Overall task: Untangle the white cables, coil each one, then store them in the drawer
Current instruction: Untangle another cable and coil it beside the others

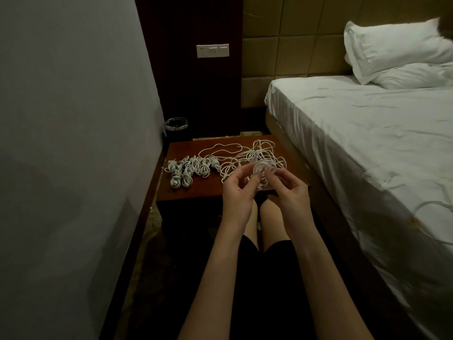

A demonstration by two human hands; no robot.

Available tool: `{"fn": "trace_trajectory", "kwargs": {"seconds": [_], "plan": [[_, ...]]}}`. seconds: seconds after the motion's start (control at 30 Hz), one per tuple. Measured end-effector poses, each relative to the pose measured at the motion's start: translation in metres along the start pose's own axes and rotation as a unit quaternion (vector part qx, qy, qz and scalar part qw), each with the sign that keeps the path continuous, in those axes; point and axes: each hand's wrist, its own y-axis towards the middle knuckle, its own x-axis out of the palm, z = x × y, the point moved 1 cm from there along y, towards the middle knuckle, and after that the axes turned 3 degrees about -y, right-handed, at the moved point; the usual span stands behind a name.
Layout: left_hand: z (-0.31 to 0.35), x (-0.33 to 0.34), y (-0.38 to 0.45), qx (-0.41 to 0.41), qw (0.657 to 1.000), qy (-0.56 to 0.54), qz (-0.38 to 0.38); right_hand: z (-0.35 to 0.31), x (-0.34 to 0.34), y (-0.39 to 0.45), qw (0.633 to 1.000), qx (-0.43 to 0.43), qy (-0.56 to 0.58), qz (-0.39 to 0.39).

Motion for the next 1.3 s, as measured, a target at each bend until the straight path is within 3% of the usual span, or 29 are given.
{"fn": "trace_trajectory", "kwargs": {"seconds": [0.4, 0.53, 0.67, 0.93, 1.17, 1.3], "plan": [[-0.002, 0.010, -0.008, 0.030, 0.997, 0.047, -0.045, 0.002, 0.000, 0.002, 0.996, -0.025, -0.018, 0.079], [-0.001, 0.008, -0.003, -0.066, 0.994, -0.072, -0.047, 0.000, -0.011, 0.003, 1.000, -0.002, -0.006, 0.012], [-0.001, -0.001, 0.000, -0.172, 0.963, -0.189, -0.086, -0.004, -0.014, 0.002, 0.999, 0.020, -0.020, -0.030], [0.003, -0.009, -0.002, -0.239, 0.949, -0.178, -0.108, -0.008, -0.014, 0.001, 0.994, 0.082, -0.045, -0.064], [0.000, -0.002, -0.004, -0.240, 0.963, -0.103, -0.065, -0.009, -0.014, -0.002, 0.993, 0.098, -0.041, -0.061], [0.002, 0.002, -0.004, -0.213, 0.970, -0.115, 0.008, -0.008, -0.012, -0.003, 0.992, 0.090, -0.034, -0.076]]}}
